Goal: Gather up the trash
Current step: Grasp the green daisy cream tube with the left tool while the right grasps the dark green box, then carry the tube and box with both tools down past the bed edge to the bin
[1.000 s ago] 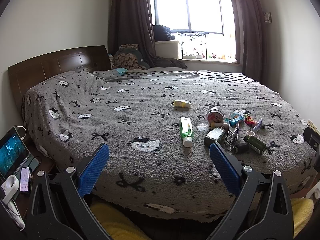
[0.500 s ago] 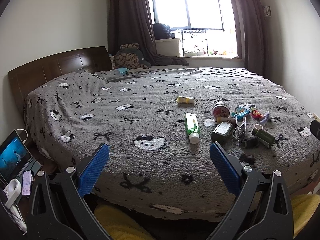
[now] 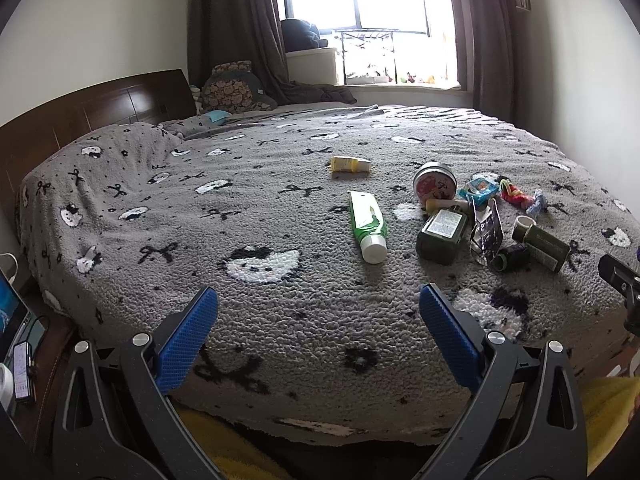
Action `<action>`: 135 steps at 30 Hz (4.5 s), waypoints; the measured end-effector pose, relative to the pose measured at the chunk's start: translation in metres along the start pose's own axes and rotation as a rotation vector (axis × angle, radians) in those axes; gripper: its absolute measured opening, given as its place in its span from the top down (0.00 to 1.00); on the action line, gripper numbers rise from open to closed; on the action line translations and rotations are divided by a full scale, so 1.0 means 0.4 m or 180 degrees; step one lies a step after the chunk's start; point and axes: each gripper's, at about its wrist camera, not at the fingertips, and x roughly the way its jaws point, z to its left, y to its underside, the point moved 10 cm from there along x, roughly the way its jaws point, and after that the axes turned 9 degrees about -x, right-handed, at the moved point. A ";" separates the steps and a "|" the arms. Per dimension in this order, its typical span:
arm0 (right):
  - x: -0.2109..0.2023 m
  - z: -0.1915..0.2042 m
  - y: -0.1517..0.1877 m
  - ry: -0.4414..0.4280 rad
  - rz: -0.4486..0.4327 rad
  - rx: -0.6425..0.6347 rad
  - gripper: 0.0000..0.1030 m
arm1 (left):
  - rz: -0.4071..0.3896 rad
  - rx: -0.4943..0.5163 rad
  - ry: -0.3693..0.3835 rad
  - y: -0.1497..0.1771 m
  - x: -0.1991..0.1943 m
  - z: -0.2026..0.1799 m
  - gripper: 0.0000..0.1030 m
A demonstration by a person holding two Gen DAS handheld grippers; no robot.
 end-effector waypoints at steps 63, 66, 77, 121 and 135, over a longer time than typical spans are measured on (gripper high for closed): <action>0.073 0.032 -0.112 -0.0217 -0.0241 -0.0360 0.74 | 0.0679 0.0078 0.0425 0.003 0.329 -0.092 0.62; 0.034 0.041 -0.125 -0.0238 -0.0336 -0.0361 0.74 | 0.0518 0.0047 0.0459 -0.016 0.262 -0.077 0.62; -0.115 0.054 -0.156 -0.0371 -0.0675 -0.0340 0.74 | -0.0027 0.0063 0.0759 -0.074 -0.011 -0.097 0.62; -0.040 0.130 0.287 -0.0760 0.0552 -0.0462 0.74 | 0.1274 0.0367 0.1174 0.470 -0.035 -0.145 0.62; 0.099 0.214 0.544 -0.1154 0.1578 -0.0412 0.74 | 0.2075 0.0360 0.1200 0.675 0.070 -0.155 0.69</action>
